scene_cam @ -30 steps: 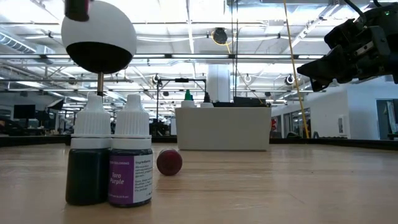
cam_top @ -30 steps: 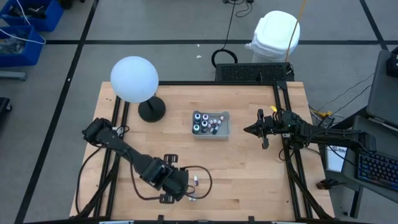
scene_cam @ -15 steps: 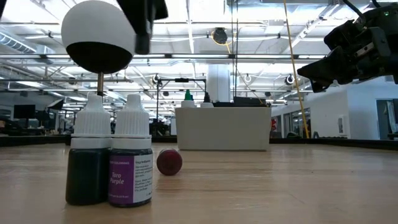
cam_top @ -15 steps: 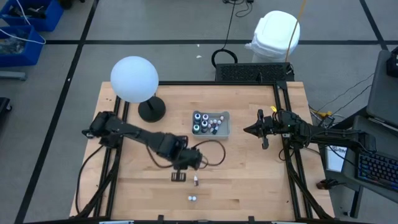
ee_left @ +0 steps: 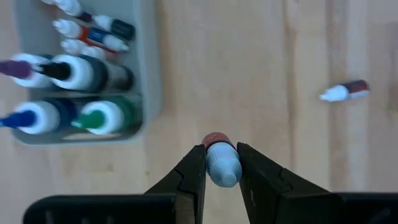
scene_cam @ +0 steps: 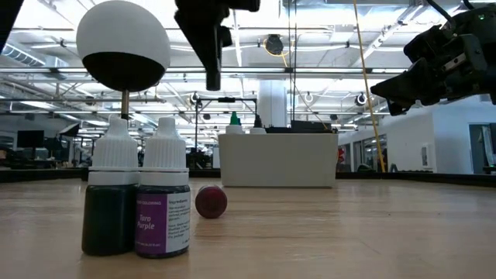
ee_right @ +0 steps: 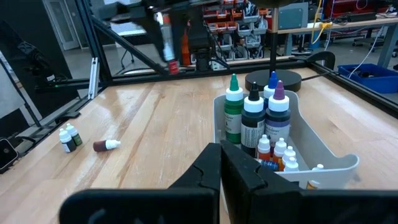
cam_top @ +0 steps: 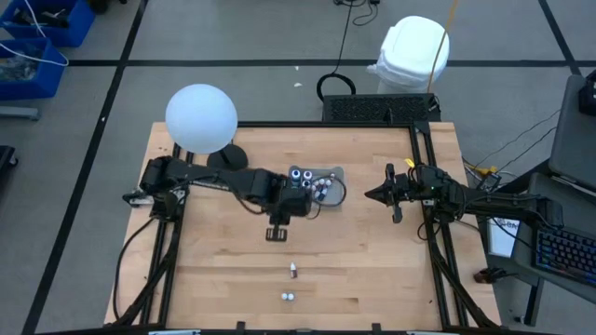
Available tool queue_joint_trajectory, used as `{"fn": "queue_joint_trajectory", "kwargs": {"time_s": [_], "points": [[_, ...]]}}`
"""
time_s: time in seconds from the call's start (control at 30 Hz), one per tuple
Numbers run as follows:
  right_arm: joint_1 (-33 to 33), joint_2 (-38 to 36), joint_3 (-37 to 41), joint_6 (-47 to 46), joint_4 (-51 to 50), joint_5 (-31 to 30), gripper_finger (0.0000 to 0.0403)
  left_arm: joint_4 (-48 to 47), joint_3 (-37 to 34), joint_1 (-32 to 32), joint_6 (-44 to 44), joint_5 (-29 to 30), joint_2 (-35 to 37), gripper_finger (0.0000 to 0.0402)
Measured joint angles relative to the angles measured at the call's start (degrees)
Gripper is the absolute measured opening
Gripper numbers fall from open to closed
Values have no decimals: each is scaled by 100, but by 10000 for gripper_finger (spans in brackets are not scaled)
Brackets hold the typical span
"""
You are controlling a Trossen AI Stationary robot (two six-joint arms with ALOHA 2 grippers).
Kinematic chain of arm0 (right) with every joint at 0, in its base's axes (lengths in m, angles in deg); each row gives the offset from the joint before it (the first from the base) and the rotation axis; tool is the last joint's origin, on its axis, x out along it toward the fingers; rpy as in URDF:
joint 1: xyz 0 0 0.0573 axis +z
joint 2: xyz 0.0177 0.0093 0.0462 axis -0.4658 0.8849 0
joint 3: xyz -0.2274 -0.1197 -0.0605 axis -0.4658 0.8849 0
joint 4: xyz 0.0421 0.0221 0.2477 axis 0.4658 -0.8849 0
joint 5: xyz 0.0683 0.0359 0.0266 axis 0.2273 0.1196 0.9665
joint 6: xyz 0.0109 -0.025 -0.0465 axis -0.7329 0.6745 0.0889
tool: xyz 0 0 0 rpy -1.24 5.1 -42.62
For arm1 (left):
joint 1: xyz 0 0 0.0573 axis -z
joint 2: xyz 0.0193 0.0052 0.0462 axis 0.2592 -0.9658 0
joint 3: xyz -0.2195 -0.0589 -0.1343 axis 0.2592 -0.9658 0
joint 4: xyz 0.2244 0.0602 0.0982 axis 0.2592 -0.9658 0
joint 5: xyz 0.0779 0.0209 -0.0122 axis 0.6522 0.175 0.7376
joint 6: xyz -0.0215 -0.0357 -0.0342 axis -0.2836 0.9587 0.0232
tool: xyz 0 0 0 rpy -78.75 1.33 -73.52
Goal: Pick & Place food coloring
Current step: Put the bottom small red food coloring bottle into the gray bin
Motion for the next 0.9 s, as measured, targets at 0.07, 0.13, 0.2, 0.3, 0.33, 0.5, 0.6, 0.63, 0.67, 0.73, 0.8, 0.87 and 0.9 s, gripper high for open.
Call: {"fn": "queue_joint_trajectory", "kwargs": {"time_s": [0.07,0.13,0.2,0.3,0.33,0.5,0.6,0.63,0.67,0.73,0.8,0.87,0.9], "points": [[-2,2,-2,2,-14,0,0,69,-2,-157,-184,2,0,81],[0,-1,-2,4,-12,0,0,92,-2,-307,-369,4,0,81],[0,2,-2,-2,-14,0,0,94,-2,-454,-550,15,0,81],[0,-1,0,-2,-17,0,0,96,-2,-659,-768,114,0,81],[-1,-1,-2,-2,-23,0,0,90,-2,-724,-828,182,0,81],[0,2,0,-2,-56,-9,0,27,-2,-1067,-997,321,0,81],[-1,4,-1,-2,-56,-11,0,30,-2,-1260,-1044,309,0,81],[-2,4,-1,-2,-56,-11,0,34,-2,-1315,-1061,282,0,81],[-1,4,-1,-2,-53,-13,0,40,-2,-1354,-1069,270,0,81],[0,4,0,5,-53,-15,0,64,-2,-1413,-1117,267,0,81],[-2,4,0,8,-53,-19,0,105,-2,-1436,-1104,273,0,81],[0,4,-2,15,-53,-20,0,250,-4,-1426,-974,275,0,81],[0,4,-1,15,-53,-22,0,357,-4,-1408,-909,273,0,81]]}}
